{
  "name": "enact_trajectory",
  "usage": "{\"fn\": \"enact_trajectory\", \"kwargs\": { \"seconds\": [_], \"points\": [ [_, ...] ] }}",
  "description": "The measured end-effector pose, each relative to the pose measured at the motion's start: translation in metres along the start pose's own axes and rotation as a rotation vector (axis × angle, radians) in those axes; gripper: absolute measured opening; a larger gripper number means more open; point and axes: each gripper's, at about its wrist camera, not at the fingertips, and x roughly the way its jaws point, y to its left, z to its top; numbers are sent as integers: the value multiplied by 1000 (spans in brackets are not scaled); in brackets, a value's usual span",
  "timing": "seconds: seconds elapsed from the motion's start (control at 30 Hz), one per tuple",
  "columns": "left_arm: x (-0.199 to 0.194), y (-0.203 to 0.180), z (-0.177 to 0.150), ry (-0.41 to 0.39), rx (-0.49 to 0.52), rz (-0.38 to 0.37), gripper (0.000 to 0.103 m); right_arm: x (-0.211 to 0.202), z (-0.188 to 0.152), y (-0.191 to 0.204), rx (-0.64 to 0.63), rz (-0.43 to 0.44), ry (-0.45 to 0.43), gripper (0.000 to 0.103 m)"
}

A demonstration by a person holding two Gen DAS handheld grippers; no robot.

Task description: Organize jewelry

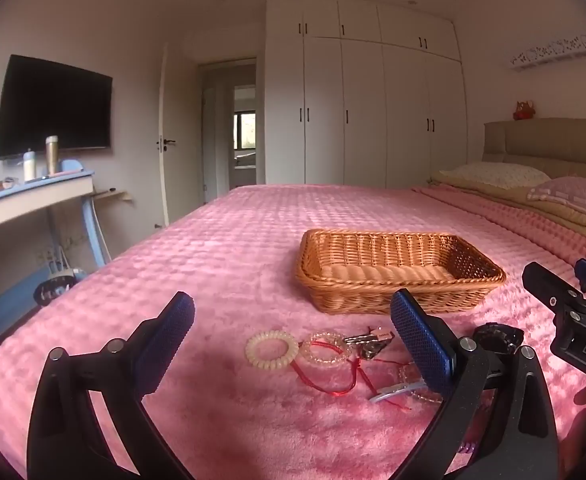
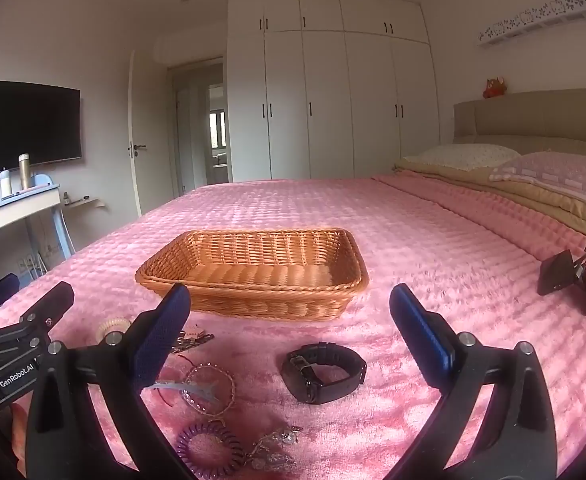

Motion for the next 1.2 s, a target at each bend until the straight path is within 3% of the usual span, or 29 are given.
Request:
{"fn": "enact_trajectory", "kwargs": {
  "seconds": [1.2],
  "points": [
    [2, -1, -1, 15, 4, -2, 95, 6, -2, 1, 4, 1, 22, 95]
  ]
}}
